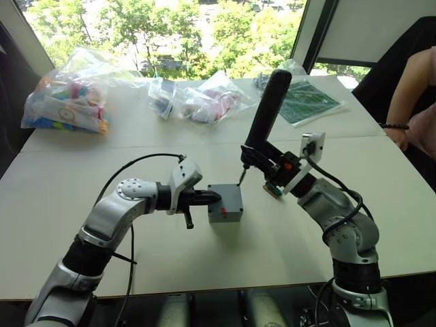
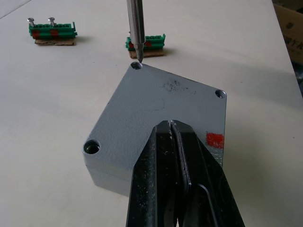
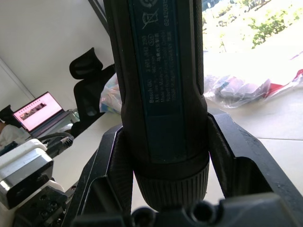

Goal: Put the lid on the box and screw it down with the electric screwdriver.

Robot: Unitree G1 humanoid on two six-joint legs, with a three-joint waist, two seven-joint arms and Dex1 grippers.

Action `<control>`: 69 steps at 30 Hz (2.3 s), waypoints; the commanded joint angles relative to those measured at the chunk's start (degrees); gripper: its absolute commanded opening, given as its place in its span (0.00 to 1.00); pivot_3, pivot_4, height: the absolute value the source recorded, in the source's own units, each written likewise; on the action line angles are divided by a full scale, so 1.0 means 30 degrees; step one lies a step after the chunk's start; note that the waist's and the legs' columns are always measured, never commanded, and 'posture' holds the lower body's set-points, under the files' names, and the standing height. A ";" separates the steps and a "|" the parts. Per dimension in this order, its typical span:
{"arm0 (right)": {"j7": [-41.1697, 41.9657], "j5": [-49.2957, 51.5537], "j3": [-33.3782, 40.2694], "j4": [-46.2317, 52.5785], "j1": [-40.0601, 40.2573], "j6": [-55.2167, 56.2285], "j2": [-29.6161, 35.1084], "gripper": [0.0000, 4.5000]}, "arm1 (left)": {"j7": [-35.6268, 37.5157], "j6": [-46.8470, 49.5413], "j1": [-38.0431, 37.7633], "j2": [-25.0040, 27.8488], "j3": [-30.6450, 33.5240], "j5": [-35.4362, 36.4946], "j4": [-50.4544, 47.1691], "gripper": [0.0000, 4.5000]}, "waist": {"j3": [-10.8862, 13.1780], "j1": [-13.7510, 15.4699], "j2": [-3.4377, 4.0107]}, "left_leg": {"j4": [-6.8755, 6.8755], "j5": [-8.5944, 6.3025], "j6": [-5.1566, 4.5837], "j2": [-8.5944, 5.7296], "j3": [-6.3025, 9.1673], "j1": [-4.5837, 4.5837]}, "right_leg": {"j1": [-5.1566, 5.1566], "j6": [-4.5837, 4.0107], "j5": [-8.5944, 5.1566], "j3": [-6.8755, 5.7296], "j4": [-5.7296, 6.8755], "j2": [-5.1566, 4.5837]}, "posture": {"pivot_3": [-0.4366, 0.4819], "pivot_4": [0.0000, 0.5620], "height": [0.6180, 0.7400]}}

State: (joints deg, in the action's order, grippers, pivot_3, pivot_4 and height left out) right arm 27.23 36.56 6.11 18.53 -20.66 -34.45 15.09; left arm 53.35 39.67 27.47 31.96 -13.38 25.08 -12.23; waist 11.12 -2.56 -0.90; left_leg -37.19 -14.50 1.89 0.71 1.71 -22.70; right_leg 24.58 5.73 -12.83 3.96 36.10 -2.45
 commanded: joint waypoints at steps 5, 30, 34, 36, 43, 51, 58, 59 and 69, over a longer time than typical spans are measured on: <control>0.0329 -0.0371 -0.0334 0.0524 -0.0084 0.0938 0.0083 0.40 | -0.0025 0.0393 0.0003 -0.0037 0.0020 0.0011 -0.0449 0.00 | 0.0000 0.0000 0.0000 | 0.0002 0.0000 0.0000 0.0001 0.0003 0.0002 | 0.0000 0.0001 0.0000 -0.0001 0.0001 0.0002 | 0.48 0.27 1.00; 0.0483 -0.4737 -0.4247 0.0256 0.1265 0.4292 -0.0534 0.40 | 0.0083 0.0351 -0.0306 0.0267 -0.0445 -0.0541 -0.0628 0.00 | -0.0031 -0.0022 -0.0031 | 0.0007 -0.0001 0.0000 0.0010 0.0003 0.0091 | -0.0077 0.0063 -0.0047 0.0000 -0.0002 0.0007 | 0.48 0.27 1.00; 0.0091 -0.5178 -0.4471 -0.0021 0.1954 0.3636 -0.0473 0.40 | 0.0121 0.0369 -0.0330 0.0294 -0.0518 -0.0543 -0.0696 0.00 | -0.0038 -0.0024 -0.0034 | 0.0009 -0.0001 0.0000 0.0011 0.0003 0.0091 | -0.0077 0.0058 -0.0044 0.0000 -0.0001 0.0007 | 0.48 0.27 1.00; -0.0291 -0.5514 -0.4533 -0.0281 0.2293 0.3125 -0.0416 0.40 | 0.0131 0.0383 -0.0353 0.0298 -0.0537 -0.0539 -0.0721 0.00 | -0.0074 -0.0024 -0.0053 | 0.0013 -0.0001 0.0000 0.0014 0.0005 0.0094 | -0.0077 0.0058 -0.0046 -0.0001 -0.0001 0.0009 | 0.48 0.27 1.00; -0.0954 -0.5158 -0.4321 -0.0322 0.3293 0.2839 -0.1002 0.40 | 0.0158 0.0415 -0.0423 0.0313 -0.0608 -0.0544 -0.0763 0.00 | -0.0348 -0.0012 -0.0202 | 0.0028 -0.0004 0.0000 0.0023 0.0007 0.0126 | -0.0112 0.0036 -0.0073 -0.0003 -0.0016 0.0011 | 0.48 0.27 1.00; -0.1701 -0.6369 -0.4849 -0.1062 0.3242 0.2694 -0.0671 0.40 | 0.0200 0.0415 -0.0486 0.0326 -0.0674 -0.0572 -0.0796 0.00 | -0.0476 -0.0005 -0.0209 | 0.0044 -0.0004 0.0000 0.0024 0.0008 0.0134 | -0.0118 0.0034 -0.0076 -0.0004 -0.0028 0.0008 | 0.48 0.27 1.00; -0.1794 -0.6279 -0.4570 -0.1106 0.3370 0.2734 -0.0698 0.40 | 0.0221 0.0411 -0.0582 0.0282 -0.0757 -0.0619 -0.0889 0.00 | -0.0599 0.0009 -0.0212 | 0.0046 -0.0005 0.0001 0.0025 0.0009 0.0139 | -0.0128 0.0033 -0.0080 -0.0007 -0.0044 0.0001 | 0.48 0.27 1.00; -0.1795 -0.6149 -0.4498 -0.1035 0.3372 0.2740 -0.0776 0.40 | 0.0223 0.0417 -0.0587 0.0265 -0.0762 -0.0617 -0.0890 0.00 | -0.0600 0.0011 -0.0213 | 0.0046 -0.0005 0.0001 0.0025 0.0011 0.0139 | -0.0130 0.0033 -0.0080 -0.0007 -0.0046 -0.0001 | 0.48 0.27 1.00; -0.1721 -0.5760 -0.4251 -0.0627 0.3059 0.3115 -0.0999 0.40 | 0.0262 0.0305 -0.0445 0.0081 -0.0859 -0.0833 -0.0574 0.00 | -0.0600 0.0006 -0.0213 | 0.0058 -0.0006 0.0001 0.0024 0.0012 0.0139 | -0.0131 0.0033 -0.0081 -0.0010 -0.0070 -0.0009 | 0.48 0.27 1.00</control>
State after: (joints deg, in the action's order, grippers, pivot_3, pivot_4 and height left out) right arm 21.85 19.49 -5.54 20.68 -13.78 -21.70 12.11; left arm 54.00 40.75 26.03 32.31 -15.03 23.08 -13.76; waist 9.32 -2.54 -1.54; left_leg -37.01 -14.52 1.90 0.78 1.74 -22.29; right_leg 24.19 5.82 -13.07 3.93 35.89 -2.48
